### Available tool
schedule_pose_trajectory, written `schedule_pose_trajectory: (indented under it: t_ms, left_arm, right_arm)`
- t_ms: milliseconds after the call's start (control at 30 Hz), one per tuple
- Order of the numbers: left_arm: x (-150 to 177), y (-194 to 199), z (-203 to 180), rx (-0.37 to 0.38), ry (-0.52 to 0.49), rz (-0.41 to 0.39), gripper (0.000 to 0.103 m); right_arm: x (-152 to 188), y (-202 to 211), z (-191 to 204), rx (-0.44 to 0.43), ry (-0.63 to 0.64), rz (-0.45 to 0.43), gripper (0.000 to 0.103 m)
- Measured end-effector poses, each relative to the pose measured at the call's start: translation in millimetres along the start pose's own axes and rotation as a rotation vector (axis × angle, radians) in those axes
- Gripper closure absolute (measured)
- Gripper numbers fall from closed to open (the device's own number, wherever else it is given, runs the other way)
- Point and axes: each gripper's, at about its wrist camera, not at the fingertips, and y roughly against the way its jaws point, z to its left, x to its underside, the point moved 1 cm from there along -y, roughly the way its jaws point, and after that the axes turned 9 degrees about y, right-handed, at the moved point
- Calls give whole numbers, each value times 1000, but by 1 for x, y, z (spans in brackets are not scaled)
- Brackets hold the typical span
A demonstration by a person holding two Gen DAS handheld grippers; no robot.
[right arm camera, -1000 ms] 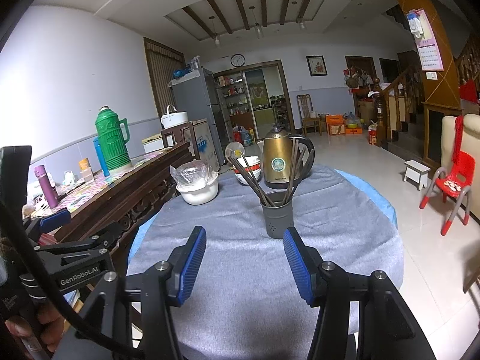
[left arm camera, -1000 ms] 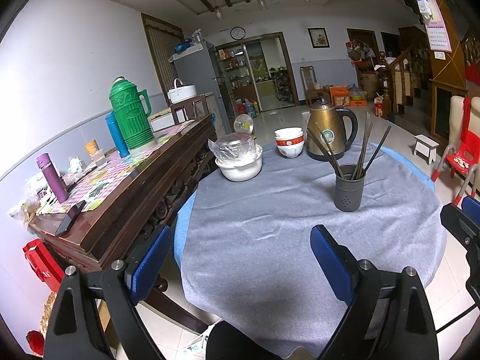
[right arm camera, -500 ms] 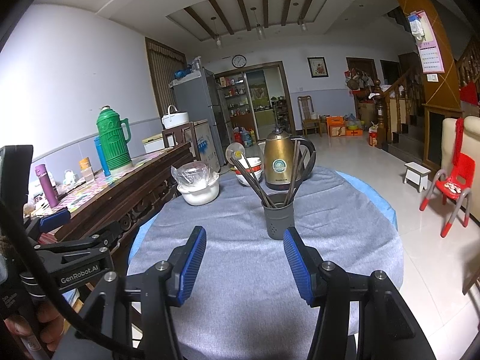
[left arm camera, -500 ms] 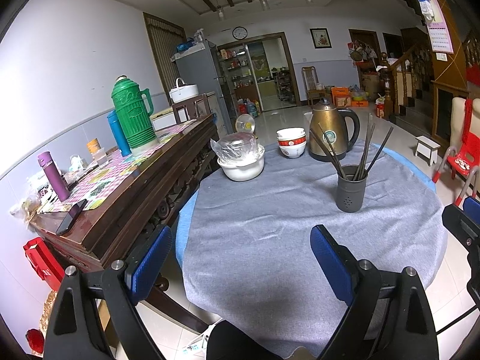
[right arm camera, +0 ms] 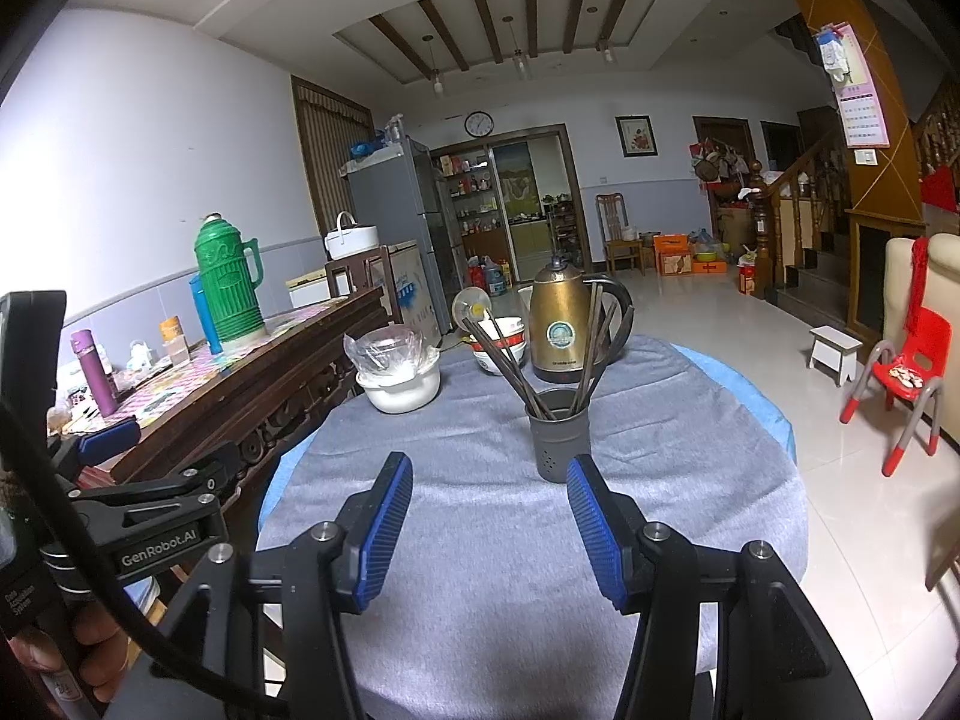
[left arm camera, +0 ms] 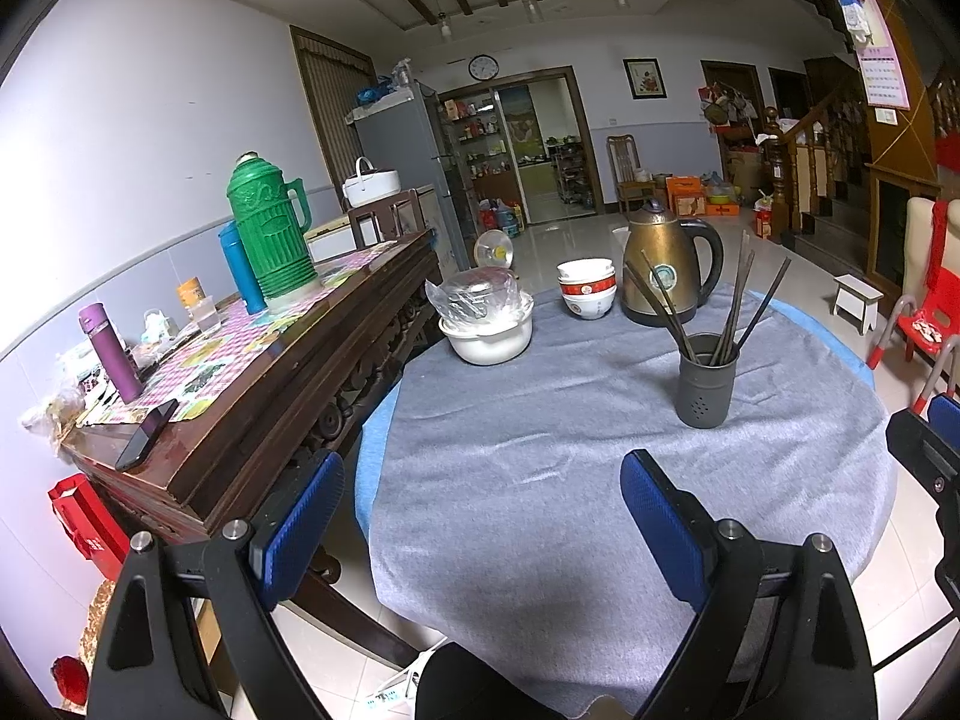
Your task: Organize utensils
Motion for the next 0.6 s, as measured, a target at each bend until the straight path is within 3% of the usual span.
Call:
schedule_pose_trajectory:
  t_ms: [600]
  left_arm:
    - [-1,1,1,-2,0,-1,10]
  right_arm:
    - [0,0,-1,-1,1,-1,45]
